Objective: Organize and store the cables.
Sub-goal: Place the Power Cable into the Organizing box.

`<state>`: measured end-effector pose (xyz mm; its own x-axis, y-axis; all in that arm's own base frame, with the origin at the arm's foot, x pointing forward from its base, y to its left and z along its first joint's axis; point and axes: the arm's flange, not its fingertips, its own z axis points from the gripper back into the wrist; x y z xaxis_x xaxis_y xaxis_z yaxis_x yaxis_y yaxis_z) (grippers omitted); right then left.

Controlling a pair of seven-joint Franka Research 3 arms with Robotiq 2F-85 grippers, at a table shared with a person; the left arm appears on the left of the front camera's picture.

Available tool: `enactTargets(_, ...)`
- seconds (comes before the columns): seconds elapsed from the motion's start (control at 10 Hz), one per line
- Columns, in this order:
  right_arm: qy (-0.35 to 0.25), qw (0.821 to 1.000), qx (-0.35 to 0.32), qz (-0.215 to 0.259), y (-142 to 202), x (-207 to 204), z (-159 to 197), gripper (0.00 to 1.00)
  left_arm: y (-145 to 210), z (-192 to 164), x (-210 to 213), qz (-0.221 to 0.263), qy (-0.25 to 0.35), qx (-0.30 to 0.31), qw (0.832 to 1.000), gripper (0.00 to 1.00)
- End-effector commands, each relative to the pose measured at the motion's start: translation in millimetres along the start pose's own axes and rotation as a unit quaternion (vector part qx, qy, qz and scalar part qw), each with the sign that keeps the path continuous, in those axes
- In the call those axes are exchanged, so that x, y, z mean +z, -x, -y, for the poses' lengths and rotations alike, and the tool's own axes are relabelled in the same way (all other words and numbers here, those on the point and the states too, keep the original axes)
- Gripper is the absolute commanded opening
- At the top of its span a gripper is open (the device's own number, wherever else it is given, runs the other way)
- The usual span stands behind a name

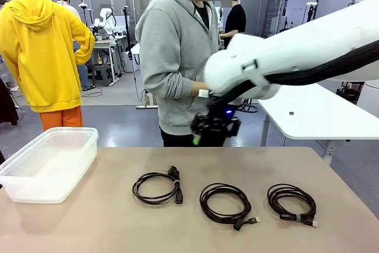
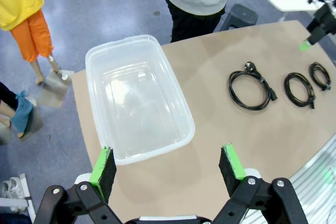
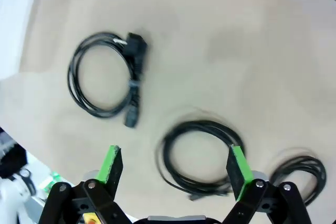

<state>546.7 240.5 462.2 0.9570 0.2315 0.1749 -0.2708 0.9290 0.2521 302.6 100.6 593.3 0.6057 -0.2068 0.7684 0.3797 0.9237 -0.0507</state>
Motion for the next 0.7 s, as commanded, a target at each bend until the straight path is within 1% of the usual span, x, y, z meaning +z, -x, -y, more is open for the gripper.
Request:
enactTargets(0.0, -0.030, 0.997, 0.064, 0.007, 41.5, 26.5, 59.8, 1.00, -0.7, 0.7, 0.4, 0.002, 0.002, -0.001, 1.000, 1.00)
enactTargets(0.1, -0.026, 0.995, 0.089, 0.022, 55.4, 42.0, 87.0, 1.00, -0.7, 0.7, 0.4, 0.002, 0.002, -0.001, 1.000, 1.00)
enactTargets(0.2, -0.036, 0.992, 0.112, 0.054, 71.8, 60.3, 114.8, 1.00, -0.7, 0.7, 0.4, 0.002, 0.002, -0.001, 1.000, 1.00)
enactTargets(0.3, -0.026, 0.987, 0.142, 0.072, 87.6, 75.9, 137.1, 1.00, -0.7, 0.7, 0.4, 0.002, 0.002, -0.001, 1.000, 1.00)
enactTargets(0.4, -0.006, 0.977, 0.190, 0.102, 112.4, 96.2, 161.1, 1.00, -0.7, 0.7, 0.4, 0.002, 0.002, -0.001, 1.000, 1.00)
enactTargets(0.5, 0.011, 0.968, 0.217, 0.121, 124.4, 106.3, 175.3, 1.00, -0.7, 0.7, 0.4, 0.002, 0.002, -0.001, 1.000, 1.00)
enactTargets(0.6, -0.019, 0.959, 0.236, 0.157, 146.5, 124.8, 197.6, 1.00, -0.7, 0.7, 0.4, 0.002, 0.002, -0.001, 1.000, 1.00)
